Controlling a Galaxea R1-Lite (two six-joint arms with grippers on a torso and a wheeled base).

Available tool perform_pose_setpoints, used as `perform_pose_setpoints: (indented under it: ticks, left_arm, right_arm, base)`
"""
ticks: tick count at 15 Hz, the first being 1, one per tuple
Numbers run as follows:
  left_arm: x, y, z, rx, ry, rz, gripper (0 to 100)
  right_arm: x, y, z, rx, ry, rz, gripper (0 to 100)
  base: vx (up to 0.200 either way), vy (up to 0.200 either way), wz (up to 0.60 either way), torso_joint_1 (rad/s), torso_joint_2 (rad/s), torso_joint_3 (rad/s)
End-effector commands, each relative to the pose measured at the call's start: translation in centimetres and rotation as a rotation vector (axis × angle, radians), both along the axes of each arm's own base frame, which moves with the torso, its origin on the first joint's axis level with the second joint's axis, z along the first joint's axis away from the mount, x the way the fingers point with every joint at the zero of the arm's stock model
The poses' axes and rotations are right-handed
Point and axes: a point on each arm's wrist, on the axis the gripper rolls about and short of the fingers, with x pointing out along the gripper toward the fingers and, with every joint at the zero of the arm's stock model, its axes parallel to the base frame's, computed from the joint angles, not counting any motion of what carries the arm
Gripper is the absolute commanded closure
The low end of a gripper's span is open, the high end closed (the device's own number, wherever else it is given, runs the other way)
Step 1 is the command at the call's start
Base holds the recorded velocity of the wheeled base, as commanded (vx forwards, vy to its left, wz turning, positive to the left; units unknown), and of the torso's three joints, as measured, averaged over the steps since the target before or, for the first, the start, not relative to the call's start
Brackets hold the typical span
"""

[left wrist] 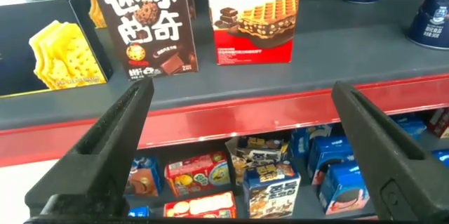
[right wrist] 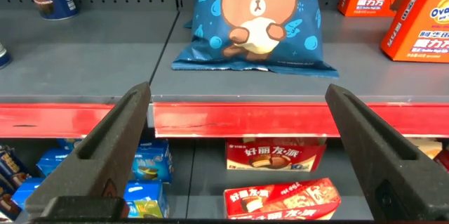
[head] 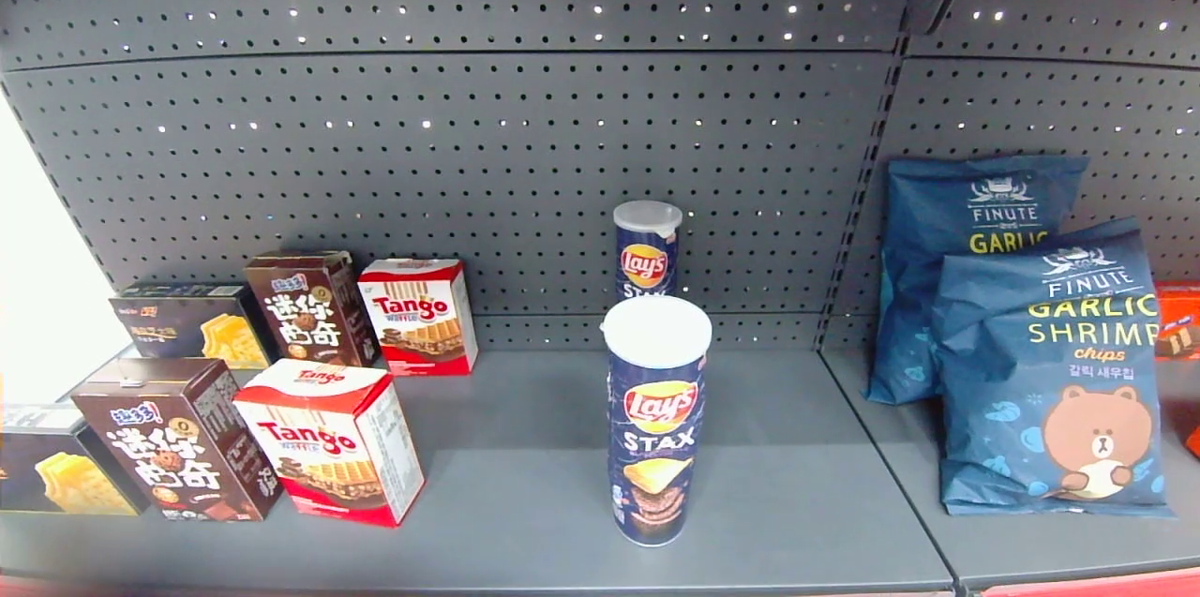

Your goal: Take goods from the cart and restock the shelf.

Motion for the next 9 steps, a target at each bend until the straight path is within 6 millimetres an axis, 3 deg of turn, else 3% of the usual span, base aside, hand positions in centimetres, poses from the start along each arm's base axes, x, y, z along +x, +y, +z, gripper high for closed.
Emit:
perform_pose_setpoints:
  ticks: [1, 8, 9]
  left_arm:
    - [0.0, 0.07, 0.0, -0.013, 0.001, 0.031, 0]
    - [0.0, 0.08, 0.0, -0.018, 0.001, 0.035, 0]
    - [0.01, 0.11, 0.0, -0.028, 0.002, 0.051, 0]
  right_arm:
    - [0.0, 0.0, 0.01, 0.0, 0.0, 0.0, 0]
    - [0.0, 0.0, 0.01, 0.0, 0.0, 0.0, 0]
    - [0.0, 0.0, 0.01, 0.0, 0.0, 0.0, 0]
  base:
    - [0.0, 0.0, 0.0, 0.0, 0.0, 0.0]
    - [0.0, 0.0, 0.0, 0.0, 0.0, 0.0]
    - [0.0, -0.2, 0.0, 0.002, 0.0, -0.002]
